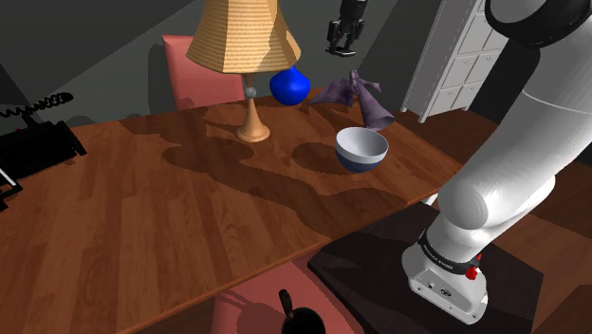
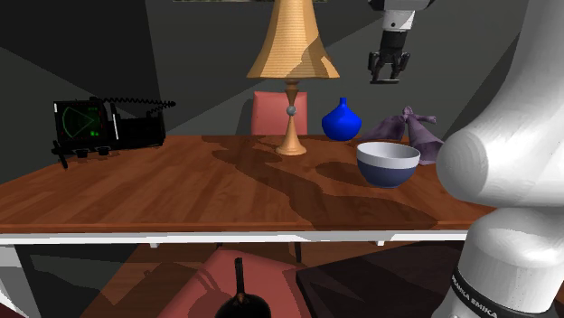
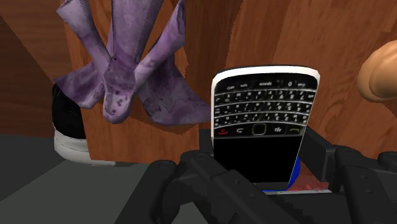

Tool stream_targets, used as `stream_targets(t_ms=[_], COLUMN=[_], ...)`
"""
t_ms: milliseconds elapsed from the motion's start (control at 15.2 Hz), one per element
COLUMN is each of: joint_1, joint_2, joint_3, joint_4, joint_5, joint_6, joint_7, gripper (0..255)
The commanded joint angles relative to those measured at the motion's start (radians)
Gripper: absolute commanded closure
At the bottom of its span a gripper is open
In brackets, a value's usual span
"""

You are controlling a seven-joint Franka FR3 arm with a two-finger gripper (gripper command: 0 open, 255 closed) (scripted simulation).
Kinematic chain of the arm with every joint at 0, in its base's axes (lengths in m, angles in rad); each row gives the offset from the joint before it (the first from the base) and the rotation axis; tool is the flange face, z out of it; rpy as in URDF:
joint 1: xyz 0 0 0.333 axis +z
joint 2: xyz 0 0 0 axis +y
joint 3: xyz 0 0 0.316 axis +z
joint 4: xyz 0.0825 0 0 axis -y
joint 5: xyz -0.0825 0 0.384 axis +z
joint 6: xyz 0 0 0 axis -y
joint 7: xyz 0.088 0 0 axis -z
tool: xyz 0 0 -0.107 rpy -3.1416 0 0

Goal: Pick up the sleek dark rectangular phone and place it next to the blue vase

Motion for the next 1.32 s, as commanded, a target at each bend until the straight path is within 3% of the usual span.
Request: stream_targets(t_ms=[0, 1254], joint_1=[-0.005, -0.004], joint_2=[0.004, 0.026], joint_3=[-0.005, -0.003], joint_4=[-0.017, -0.246], joint_5=[0.003, 0.01], joint_6=[0.021, 0.272], joint_7=[-0.013, -0.025], gripper=[255, 255])
